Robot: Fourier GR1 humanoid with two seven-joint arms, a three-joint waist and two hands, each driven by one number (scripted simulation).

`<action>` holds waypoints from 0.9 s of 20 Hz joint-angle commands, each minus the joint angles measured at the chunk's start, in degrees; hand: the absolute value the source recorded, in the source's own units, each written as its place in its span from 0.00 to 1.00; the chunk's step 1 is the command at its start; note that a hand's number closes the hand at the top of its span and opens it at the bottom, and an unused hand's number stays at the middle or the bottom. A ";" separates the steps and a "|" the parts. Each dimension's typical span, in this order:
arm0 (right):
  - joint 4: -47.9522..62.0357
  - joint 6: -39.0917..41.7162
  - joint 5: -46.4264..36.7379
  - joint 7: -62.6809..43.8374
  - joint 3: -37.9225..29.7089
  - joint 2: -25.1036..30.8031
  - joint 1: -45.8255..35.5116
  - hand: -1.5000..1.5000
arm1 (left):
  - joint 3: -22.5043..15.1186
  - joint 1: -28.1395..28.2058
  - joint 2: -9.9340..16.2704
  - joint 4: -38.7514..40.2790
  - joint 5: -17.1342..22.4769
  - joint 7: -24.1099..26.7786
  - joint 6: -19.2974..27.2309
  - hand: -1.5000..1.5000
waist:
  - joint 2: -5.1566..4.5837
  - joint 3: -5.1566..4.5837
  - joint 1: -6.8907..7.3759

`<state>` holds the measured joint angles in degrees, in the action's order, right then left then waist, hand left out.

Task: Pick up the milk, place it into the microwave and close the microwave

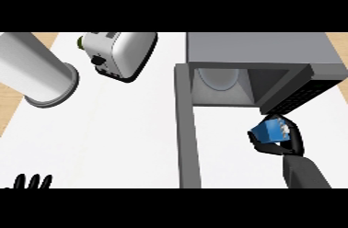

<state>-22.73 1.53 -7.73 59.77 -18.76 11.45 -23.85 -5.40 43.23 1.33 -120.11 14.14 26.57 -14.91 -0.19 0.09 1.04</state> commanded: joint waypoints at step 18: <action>-17.39 -8.08 3.33 -1.93 1.86 -10.60 5.04 1.00 | 1.86 1.28 -0.29 -1.36 0.43 -0.35 -0.37 0.00 | 0.67 -0.18 -1.60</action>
<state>-31.20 -6.76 -4.93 58.95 -19.09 2.46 -23.38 -3.88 44.07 1.67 -122.06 16.17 24.82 -15.70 0.21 -0.02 0.08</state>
